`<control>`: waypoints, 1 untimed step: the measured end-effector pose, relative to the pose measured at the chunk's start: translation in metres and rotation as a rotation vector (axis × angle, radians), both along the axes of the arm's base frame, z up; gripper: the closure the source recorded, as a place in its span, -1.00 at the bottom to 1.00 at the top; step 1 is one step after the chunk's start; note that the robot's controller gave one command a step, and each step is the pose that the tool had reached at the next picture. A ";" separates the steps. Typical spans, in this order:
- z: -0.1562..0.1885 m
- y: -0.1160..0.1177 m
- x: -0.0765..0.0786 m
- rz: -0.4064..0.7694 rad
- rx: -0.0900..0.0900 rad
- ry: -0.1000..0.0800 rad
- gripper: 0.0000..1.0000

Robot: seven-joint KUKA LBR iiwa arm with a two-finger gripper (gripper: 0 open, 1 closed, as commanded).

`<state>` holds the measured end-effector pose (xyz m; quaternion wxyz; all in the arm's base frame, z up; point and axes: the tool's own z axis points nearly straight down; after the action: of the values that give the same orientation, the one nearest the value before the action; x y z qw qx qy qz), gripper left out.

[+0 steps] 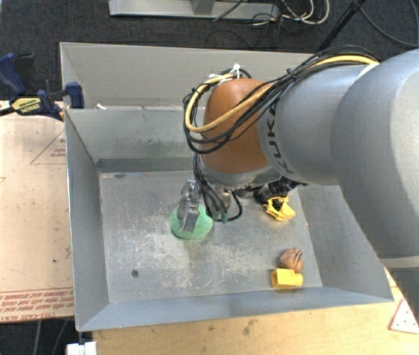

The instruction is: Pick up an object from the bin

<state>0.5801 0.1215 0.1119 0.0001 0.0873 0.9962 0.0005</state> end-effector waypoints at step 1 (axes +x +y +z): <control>0.000 0.000 0.000 0.000 0.000 0.000 1.00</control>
Offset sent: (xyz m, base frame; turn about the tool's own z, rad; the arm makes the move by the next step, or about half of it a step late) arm 0.0074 -0.0337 0.0680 -0.0585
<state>0.5801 0.1215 0.1119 0.0002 0.0872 0.9962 0.0005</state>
